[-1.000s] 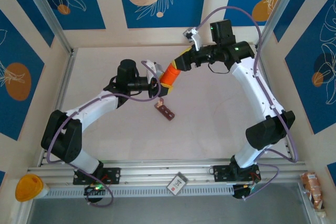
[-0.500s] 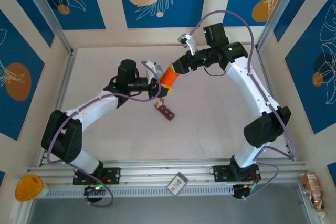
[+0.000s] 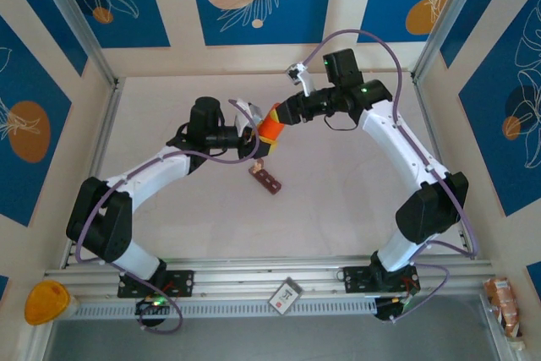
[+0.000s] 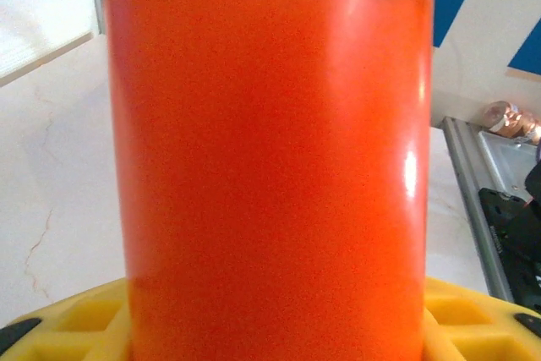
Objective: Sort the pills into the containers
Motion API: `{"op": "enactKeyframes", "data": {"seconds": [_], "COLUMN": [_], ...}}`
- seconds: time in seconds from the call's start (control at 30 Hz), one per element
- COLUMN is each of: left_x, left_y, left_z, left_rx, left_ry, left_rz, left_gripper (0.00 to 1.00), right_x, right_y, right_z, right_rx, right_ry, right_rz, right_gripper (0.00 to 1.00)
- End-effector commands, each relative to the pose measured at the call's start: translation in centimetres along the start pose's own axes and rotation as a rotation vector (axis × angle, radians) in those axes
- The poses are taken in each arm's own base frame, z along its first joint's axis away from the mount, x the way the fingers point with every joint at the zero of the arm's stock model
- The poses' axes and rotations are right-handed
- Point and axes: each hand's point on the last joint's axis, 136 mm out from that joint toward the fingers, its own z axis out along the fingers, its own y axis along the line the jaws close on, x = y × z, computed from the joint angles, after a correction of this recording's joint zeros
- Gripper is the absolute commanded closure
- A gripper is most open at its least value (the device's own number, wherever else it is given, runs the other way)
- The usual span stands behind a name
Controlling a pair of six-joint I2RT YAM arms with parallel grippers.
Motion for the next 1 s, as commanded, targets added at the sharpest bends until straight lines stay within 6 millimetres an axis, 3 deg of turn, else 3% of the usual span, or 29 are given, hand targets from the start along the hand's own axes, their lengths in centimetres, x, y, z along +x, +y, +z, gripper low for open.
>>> {"op": "enactKeyframes", "data": {"seconds": [0.0, 0.2, 0.37, 0.7, 0.97], "left_x": [-3.9, -4.0, -3.1, -1.8, -2.0], "left_y": [0.5, 1.5, 1.7, 2.0, 1.4], "left_z": [-1.2, -1.6, -1.4, -0.9, -0.7], "left_rx": [-0.084, -0.170, -0.167, -0.160, -0.111], "left_ry": [-0.112, -0.133, -0.111, -0.092, -0.096], "left_rz": [0.143, 0.172, 0.163, 0.142, 0.134], "left_gripper": [1.00, 1.00, 1.00, 1.00, 1.00], "right_x": [1.6, 2.6, 2.1, -1.1, -1.5], "right_y": [-0.8, -0.6, -0.6, 0.1, 1.9], "right_z": [1.9, 3.9, 3.9, -2.2, -5.3], "right_rx": [0.051, 0.094, 0.080, 0.038, -0.023], "right_ry": [0.036, 0.040, 0.034, -0.086, -0.128], "right_rz": [0.163, 0.228, 0.232, 0.157, -0.016], "right_gripper": [0.59, 0.58, 0.55, 0.18, 0.16]}}
